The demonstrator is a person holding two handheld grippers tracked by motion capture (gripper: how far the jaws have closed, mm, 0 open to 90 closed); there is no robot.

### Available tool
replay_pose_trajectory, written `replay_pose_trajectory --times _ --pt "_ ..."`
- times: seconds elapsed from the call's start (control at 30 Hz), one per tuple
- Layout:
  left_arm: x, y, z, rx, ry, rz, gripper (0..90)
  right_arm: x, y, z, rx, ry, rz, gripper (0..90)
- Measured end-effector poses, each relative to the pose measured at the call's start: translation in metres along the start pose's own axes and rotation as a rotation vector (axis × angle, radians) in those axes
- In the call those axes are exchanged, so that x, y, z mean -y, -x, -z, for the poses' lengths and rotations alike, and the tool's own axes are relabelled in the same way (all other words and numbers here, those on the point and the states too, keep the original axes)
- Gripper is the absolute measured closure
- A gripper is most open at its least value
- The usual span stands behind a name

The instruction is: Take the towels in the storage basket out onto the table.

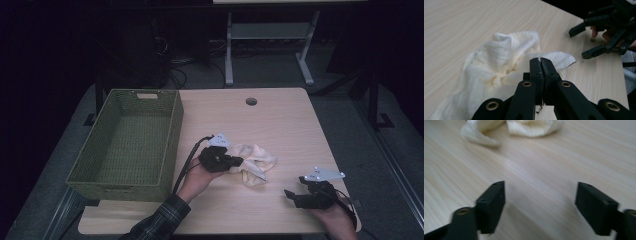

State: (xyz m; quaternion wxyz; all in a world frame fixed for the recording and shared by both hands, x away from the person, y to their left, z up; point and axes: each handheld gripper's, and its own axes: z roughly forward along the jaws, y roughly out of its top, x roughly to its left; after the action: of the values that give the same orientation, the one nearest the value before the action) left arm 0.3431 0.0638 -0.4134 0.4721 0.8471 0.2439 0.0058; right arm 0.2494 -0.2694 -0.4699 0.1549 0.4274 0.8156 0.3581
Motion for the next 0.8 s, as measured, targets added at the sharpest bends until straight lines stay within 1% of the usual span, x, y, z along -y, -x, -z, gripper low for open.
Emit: replay_pose_trajectory --times 0.07,0.17,0.2,0.23,0.27,0.3,0.37,0.47,0.53,0.67,0.77,0.8 --pt "0.0 -0.003 0.005 -0.003 0.02 0.02 88.3 -0.005 -0.003 0.001 -0.019 0.014 -0.002 32.3" --pt "-0.001 -0.007 0.01 -0.012 0.032 0.032 88.5 -0.014 -0.012 -0.004 -0.057 0.026 0.02 37.8" --pt "-0.001 -0.008 0.011 -0.016 0.038 0.035 88.5 -0.018 -0.017 -0.007 -0.076 0.022 0.028 39.7" --pt "-0.002 -0.008 0.012 -0.018 0.041 0.037 88.5 -0.021 -0.022 -0.01 -0.088 0.027 0.046 41.4" --pt "-0.002 -0.009 0.013 -0.02 0.043 0.037 88.5 -0.023 -0.026 -0.012 -0.105 0.029 0.063 42.4" --pt "-0.002 -0.009 0.013 -0.02 0.043 0.036 88.5 -0.026 -0.031 -0.015 -0.121 0.031 0.067 43.9" --pt "-0.002 -0.009 0.014 -0.02 0.043 0.034 88.5 -0.03 -0.038 -0.02 -0.141 0.028 0.088 45.9" --pt "-0.003 -0.009 0.015 -0.019 0.046 0.033 88.6 -0.037 -0.044 -0.029 -0.165 0.029 0.111 48.6" --pt "-0.003 -0.009 0.016 -0.021 0.048 0.035 88.6 -0.041 -0.044 -0.035 -0.173 0.031 0.118 50.5" --pt "-0.003 -0.01 0.017 -0.021 0.057 0.04 88.6 -0.047 -0.04 -0.046 -0.205 0.033 0.105 54.5" --pt "-0.004 -0.01 0.019 -0.022 0.06 0.04 88.6 -0.05 -0.037 -0.053 -0.22 0.035 0.1 62.6" --pt "-0.004 -0.01 0.02 -0.023 0.061 0.038 88.6 -0.051 -0.036 -0.056 -0.224 0.035 0.102 67.0"
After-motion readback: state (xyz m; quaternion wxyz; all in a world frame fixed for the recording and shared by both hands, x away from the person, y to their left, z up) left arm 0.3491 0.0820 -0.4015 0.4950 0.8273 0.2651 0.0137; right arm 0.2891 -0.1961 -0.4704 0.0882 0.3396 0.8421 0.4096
